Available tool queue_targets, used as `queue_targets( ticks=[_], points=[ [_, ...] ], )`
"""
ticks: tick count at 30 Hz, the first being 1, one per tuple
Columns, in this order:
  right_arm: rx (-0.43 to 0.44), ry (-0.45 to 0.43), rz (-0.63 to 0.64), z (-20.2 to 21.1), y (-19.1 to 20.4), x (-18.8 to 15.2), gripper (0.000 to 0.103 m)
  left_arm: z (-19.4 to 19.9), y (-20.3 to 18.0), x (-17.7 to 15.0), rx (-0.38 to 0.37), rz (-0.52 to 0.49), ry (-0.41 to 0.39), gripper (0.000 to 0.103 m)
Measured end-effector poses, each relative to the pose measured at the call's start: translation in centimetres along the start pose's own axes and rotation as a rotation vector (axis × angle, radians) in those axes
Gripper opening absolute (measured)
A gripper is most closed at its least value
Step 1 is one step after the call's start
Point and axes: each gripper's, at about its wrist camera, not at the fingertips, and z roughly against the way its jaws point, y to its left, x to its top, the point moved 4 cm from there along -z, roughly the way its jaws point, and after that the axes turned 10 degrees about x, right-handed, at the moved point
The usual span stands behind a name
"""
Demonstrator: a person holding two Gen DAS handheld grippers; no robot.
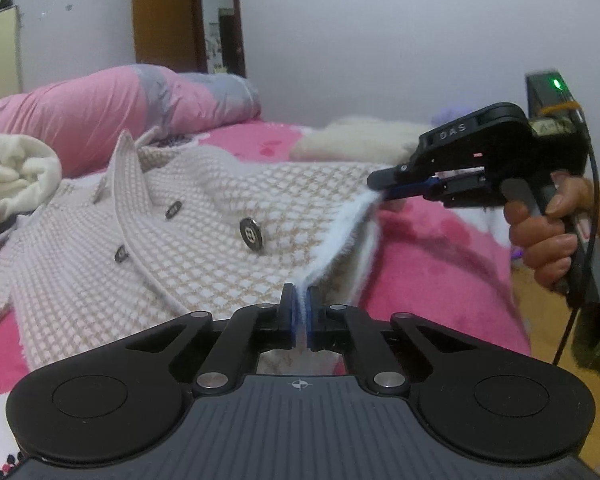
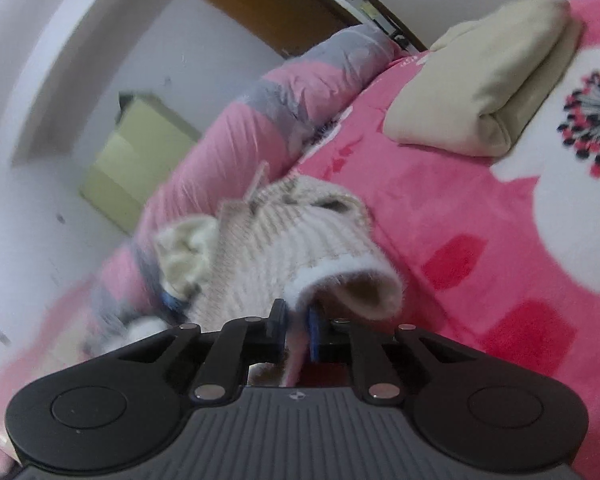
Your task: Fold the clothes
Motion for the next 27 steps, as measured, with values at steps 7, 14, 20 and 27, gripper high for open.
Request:
queue_targets(
  ticks=[7, 14, 20, 27],
  points=[
    [-0.043, 0.068, -0.080, 1.3, -3.0, -1.3, 0.024, -1.6, 0.3, -1.8, -0.042, 0.019, 0.051, 0.003],
    [-0.031, -0.077, -0.212, 3.9, -5.6, 2.0, 0.047, -2.0, 1.0, -2.1, -0.084, 0.065, 0.039, 0.004],
    [-0.027, -0.010, -0.047, -2.0, -3.4, 7.3, 0.048, -2.1, 1.6, -2.3, -0.118, 0.117, 0.033, 0.006],
    [-0.087, 0.180, 0.028, -12.5, -5.3, 10.9, 0.048, -2.4, 2.8, -2.9, -0.186, 0.191, 0.023, 0.007]
  ],
)
